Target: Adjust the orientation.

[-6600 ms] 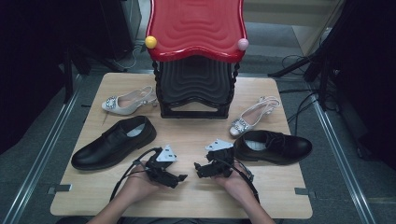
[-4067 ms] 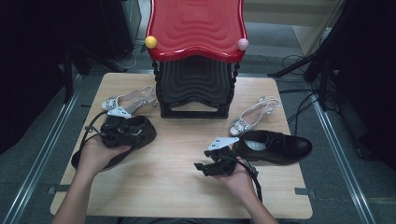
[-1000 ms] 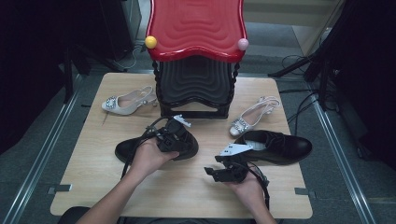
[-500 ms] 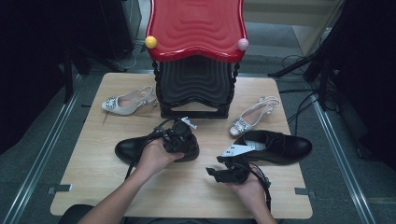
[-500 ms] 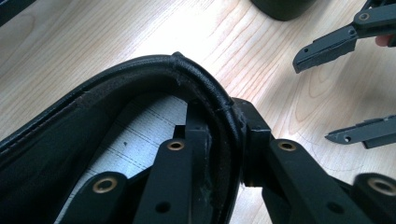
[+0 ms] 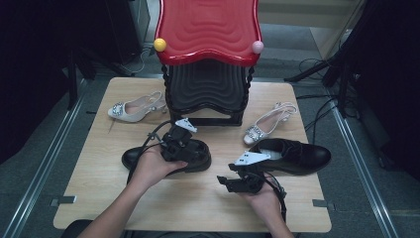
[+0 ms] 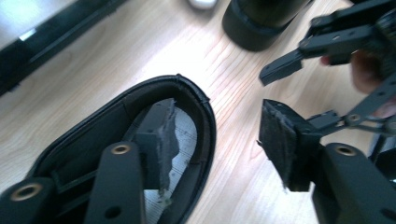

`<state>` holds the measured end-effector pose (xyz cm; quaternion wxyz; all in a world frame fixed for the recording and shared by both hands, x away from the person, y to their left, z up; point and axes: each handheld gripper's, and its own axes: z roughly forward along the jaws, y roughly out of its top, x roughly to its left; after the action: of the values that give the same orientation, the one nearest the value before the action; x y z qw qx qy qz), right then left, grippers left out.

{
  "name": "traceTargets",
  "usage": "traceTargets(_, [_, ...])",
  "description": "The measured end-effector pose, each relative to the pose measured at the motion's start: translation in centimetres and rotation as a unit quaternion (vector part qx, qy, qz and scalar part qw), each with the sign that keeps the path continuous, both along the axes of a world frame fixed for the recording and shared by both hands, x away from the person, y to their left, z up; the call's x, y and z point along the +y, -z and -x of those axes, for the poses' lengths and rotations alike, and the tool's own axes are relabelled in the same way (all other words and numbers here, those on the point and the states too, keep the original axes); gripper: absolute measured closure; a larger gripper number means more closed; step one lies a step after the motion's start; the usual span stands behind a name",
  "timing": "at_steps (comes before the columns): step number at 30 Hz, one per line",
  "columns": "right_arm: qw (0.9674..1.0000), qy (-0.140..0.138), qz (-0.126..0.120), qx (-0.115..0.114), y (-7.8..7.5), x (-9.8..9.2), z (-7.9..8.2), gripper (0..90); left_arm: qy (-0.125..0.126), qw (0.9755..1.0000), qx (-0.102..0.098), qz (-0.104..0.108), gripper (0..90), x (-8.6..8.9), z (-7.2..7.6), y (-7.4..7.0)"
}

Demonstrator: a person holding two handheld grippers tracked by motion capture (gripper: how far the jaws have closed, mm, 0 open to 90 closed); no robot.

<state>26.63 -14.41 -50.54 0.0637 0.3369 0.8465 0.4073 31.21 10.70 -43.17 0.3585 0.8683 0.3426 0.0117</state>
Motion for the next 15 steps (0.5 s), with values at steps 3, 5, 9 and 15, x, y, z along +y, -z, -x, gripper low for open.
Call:
traceTargets(3, [1.0000,-0.005,-0.005,-0.004,-0.2,0.3,-0.1,38.2,-0.005,0.9999,-0.009,0.004,41.2,0.9,0.5,-0.6])
traceTargets(5, [0.9999,-0.007,-0.012,-0.007,-0.4,0.5,-0.2,39.4,-0.009,0.9998,-0.017,0.006,39.7,1.5,0.9,-0.8])
traceTargets(9, [0.9994,-0.018,-0.024,-0.019,-1.0,1.0,-0.3,45.2,-0.020,0.9996,-0.015,0.011,38.3,3.1,1.3,-1.0])
traceTargets(15, [0.9985,-0.029,-0.045,-0.013,-1.8,1.8,-0.8,53.5,-0.051,0.9984,-0.018,0.018,35.6,5.1,2.0,-0.7])
